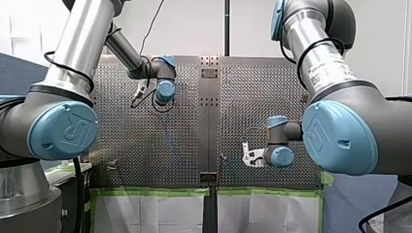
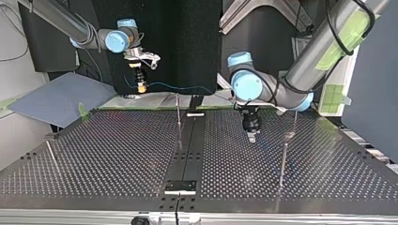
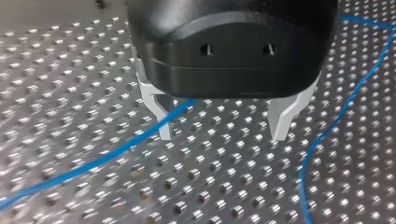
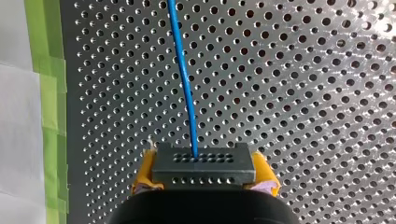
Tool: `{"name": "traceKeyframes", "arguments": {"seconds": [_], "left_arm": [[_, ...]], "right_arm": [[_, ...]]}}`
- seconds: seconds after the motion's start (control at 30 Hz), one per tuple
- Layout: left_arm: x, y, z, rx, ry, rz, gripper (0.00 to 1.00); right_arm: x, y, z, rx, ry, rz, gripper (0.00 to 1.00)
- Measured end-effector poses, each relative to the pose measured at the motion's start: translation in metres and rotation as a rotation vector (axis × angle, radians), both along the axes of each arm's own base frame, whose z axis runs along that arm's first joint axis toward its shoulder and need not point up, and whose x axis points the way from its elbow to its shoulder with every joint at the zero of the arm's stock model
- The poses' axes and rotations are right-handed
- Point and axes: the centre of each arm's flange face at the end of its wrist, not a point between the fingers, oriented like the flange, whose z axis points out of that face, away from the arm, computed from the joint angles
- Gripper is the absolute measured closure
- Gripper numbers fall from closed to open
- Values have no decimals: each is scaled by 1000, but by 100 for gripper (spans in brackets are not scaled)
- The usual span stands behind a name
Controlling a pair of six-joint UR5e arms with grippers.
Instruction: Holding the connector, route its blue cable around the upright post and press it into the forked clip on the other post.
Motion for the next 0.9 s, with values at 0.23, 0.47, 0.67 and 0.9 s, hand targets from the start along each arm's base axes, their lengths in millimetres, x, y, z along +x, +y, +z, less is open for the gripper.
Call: {"name": "traceKeyframes", "arguments": {"seconds": [0.23,0.47,0.67,0.9], "left_arm": [[5,-5,-36,23,48,9,0],[11,-8,-71,34,84,10,0],[15,-11,-101,43,112,7,0],[15,-13,-138,62,165,4,0]], "right_arm": [[0,0,0,0,-1,3,100],[0,0,0,0,-1,4,100],[1,0,0,0,-1,5,100],[1,0,0,1,-1,6,100]]}}
